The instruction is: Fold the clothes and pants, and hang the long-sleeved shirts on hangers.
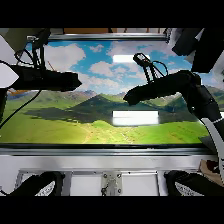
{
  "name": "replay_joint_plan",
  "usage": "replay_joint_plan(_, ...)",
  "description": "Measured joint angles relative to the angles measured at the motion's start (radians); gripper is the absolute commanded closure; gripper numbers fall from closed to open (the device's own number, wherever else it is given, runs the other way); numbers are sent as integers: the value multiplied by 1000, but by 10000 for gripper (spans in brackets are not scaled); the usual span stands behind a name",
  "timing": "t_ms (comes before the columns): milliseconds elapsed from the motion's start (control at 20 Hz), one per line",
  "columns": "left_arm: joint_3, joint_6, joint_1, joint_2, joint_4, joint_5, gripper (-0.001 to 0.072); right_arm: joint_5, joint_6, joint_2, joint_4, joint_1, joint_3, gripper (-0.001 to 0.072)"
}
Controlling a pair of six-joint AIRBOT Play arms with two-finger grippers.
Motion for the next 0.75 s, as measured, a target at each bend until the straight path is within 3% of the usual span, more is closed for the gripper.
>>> replay_joint_plan(50, 0, 0, 0, 0, 0, 0, 695, 0, 6, -3, 8, -5, 0, 702)
replay_joint_plan(750, 0, 0, 0, 0, 1, 0, 695, -8, 22, -13, 0, -18, 0, 695)
